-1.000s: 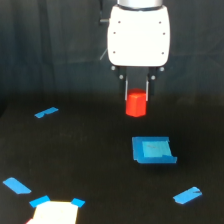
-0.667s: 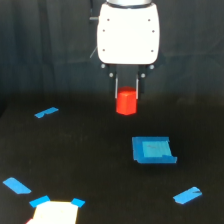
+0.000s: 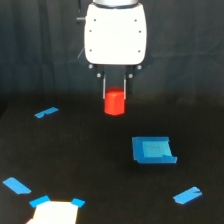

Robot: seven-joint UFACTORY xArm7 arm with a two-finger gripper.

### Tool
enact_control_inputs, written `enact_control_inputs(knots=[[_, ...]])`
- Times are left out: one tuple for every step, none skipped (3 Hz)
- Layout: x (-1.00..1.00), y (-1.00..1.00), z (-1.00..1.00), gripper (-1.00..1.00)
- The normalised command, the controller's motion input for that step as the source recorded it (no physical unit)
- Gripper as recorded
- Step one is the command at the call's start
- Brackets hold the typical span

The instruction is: Pick up the red object from the table

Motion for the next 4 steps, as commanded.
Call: enact_control_inputs(knots=[[-0.50,0.16,1.00,-0.78],[-0.47,-0.05,0.49,-0.73],[-0.44,0.35,0.04,-1.00],[-0.70,-0.64,0.49,-0.62]])
